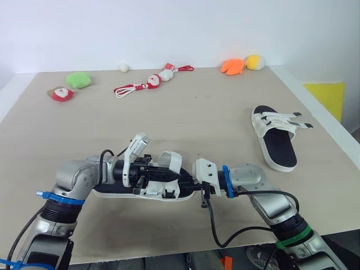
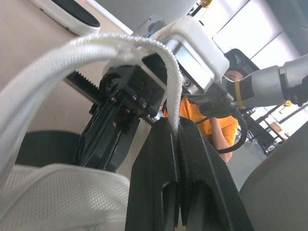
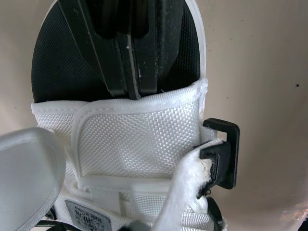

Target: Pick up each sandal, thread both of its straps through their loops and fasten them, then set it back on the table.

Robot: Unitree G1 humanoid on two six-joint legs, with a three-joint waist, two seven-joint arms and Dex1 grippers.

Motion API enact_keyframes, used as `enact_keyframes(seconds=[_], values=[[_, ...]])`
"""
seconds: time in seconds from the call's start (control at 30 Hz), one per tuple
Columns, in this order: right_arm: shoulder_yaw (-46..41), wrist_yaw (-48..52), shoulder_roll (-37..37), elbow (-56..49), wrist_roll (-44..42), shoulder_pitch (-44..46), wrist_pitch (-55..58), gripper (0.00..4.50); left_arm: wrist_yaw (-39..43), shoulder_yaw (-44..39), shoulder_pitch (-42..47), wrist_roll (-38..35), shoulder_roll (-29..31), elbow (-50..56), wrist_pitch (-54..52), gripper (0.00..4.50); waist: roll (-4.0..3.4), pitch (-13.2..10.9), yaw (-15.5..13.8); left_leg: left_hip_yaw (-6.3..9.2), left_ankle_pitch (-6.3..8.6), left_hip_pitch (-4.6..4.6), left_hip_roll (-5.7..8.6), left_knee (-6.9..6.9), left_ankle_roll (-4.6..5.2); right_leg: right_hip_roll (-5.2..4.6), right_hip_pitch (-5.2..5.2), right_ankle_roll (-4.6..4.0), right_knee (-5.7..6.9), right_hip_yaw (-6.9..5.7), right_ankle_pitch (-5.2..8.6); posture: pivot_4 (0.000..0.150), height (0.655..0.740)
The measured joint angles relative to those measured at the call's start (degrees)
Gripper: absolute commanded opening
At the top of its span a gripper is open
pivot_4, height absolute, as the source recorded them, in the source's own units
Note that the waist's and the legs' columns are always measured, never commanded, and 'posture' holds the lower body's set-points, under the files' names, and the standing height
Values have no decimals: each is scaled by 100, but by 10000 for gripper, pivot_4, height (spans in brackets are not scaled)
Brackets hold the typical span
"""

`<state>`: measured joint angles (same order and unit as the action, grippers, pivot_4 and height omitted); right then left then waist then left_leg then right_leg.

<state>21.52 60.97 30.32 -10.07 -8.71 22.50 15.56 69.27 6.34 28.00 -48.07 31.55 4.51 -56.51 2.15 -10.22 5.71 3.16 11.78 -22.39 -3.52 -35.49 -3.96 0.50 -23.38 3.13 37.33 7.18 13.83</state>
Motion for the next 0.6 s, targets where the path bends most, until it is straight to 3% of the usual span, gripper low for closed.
enact_keyframes(seconds=[0.6], values=[[0, -1, -4, 7, 0, 3, 1, 0, -99, -75, 27, -108, -121, 51, -146, 304, 0, 0, 1, 1, 0, 0, 0, 0, 0, 1, 0, 1, 0, 0, 0, 1500, 7400]])
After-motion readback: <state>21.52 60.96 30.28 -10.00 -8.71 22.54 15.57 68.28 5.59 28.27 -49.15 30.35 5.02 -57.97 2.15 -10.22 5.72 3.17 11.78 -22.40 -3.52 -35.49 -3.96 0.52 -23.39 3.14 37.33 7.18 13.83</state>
